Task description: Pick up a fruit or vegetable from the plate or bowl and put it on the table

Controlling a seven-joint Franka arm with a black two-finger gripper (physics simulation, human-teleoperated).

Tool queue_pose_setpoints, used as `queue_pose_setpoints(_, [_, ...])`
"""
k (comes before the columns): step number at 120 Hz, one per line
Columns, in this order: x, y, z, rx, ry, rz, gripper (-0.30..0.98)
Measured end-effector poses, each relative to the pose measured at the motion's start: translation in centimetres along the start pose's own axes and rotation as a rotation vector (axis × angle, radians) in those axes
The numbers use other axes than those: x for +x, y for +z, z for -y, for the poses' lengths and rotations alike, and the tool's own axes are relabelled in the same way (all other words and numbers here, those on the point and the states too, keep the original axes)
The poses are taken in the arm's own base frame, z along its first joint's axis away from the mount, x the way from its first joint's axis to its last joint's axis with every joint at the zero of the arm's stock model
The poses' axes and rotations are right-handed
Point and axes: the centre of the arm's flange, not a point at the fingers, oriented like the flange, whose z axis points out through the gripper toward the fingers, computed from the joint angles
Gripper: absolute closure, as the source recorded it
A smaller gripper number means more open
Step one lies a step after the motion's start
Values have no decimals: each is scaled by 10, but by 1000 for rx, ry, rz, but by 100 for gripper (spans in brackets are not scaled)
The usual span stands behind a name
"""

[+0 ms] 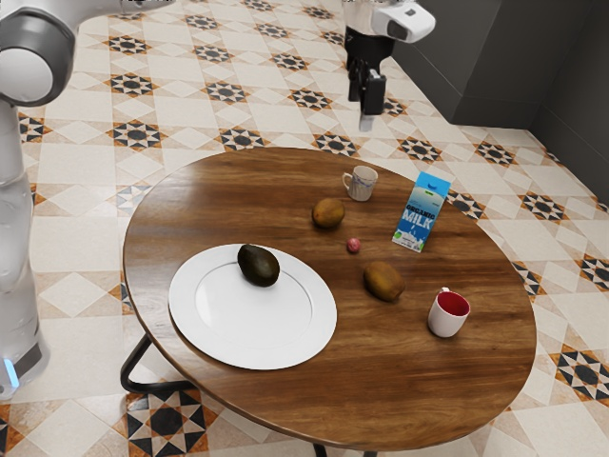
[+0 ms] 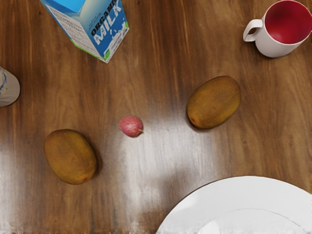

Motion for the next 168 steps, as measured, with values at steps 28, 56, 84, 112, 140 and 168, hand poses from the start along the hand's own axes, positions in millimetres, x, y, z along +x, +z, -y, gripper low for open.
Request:
queue_pose_setpoints(28, [8,21,-14,-9,22,56,0])
queue_pose_setpoints(56, [0,6,-15,30,96,71,0])
queue_pose_setpoints(84, [-9,-1,-15,26,328,142,0])
queue_pose_setpoints(112, [-2,62,-16,-4,595,244,0])
queue_pose_setpoints(140, [-7,135,-17,-68,784,273,0])
queue_pose_setpoints(168, [-58,152,-50,-157,931,265,0])
